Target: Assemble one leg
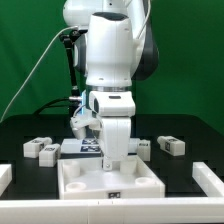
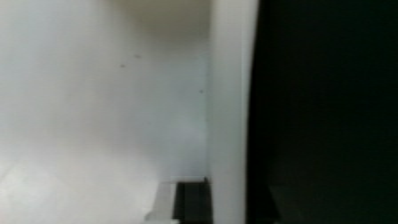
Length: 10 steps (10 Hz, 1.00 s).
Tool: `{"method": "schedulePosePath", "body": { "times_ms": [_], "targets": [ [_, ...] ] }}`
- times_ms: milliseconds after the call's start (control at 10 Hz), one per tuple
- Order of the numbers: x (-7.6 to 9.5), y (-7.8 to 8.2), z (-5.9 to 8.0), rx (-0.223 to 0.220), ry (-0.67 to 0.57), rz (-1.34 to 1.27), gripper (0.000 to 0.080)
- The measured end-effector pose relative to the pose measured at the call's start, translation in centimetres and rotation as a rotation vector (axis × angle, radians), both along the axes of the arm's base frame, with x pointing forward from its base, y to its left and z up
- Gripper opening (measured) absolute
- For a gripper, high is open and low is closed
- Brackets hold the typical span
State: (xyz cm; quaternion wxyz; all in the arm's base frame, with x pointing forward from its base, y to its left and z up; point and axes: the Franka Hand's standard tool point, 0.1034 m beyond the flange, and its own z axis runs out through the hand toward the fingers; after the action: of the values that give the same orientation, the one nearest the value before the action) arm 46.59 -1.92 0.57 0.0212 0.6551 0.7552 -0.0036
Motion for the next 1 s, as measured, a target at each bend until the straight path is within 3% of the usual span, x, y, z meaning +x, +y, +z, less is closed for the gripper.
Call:
{"method": "schedulePosePath", "body": {
  "times_ms": [400,800,1000],
  "targets": [
    [0.0,0.4,0.0,0.003,-0.001,-0.04,0.0057],
    [0.1,7.5,0.0,0.018,-0.009,-0.149,0.0058],
    [0.8,9.7,0.0,0.017,-0.011,-0.157,0.0058]
  ]
}}
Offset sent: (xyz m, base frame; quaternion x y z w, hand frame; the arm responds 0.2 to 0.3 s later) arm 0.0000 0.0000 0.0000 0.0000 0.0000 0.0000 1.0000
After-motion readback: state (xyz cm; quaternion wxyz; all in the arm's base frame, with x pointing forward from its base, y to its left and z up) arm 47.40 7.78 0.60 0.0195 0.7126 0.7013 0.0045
